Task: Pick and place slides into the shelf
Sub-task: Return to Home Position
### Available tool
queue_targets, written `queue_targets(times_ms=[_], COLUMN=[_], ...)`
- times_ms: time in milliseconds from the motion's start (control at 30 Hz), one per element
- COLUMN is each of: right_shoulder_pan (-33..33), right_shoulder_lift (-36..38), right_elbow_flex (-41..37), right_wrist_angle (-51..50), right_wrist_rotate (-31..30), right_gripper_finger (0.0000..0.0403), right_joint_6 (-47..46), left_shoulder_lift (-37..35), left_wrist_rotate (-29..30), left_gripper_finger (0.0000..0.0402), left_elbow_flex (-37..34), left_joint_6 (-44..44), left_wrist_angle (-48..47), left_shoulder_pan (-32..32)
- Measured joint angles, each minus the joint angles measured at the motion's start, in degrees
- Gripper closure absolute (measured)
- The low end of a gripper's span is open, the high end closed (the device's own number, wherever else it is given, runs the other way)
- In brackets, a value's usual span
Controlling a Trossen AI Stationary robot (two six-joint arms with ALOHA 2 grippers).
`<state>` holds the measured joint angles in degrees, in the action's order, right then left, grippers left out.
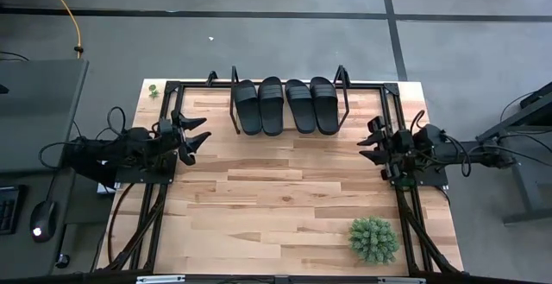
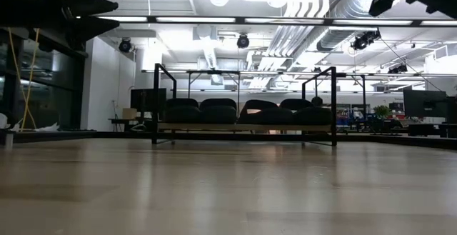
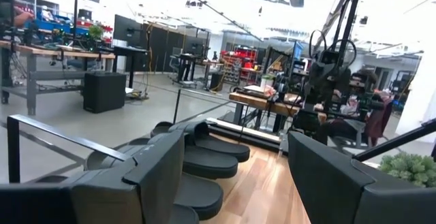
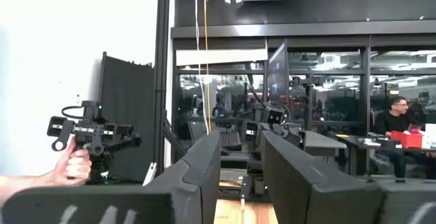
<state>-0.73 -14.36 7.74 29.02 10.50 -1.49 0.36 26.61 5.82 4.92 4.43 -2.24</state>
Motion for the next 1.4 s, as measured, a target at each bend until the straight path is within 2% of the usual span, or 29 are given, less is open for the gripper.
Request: queue_targets(times_ms=[267,1233,1400], right_shoulder_pan=[0.00,0.00,0.00], right_shoulder_lift=[1.01,1.01,0.99], right_elbow_flex=[-3.89,-3.99,-3.99], right_wrist_angle=[4.80,1.61,1.39], right_wrist_rotate=[-0.02,2.01,2.02], right_gripper_finger=[0.0304,0.0304,0.0304], right_joint_6=[0.18,0.43,0.43], left_shoulder_lift=[0.00,0.00,0.01], left_wrist_rotate=[0.00,1.49,1.85], left_gripper_finger=[0.0156,0.0156,0.0156], left_elbow_flex=[0.00,0.09,-3.62], left_joint_6=[-0.10,0.30,0.89], left_wrist_angle=[0.00,-1.60,3.40], left_shoulder_pan=[0.00,-0.02,-0.01])
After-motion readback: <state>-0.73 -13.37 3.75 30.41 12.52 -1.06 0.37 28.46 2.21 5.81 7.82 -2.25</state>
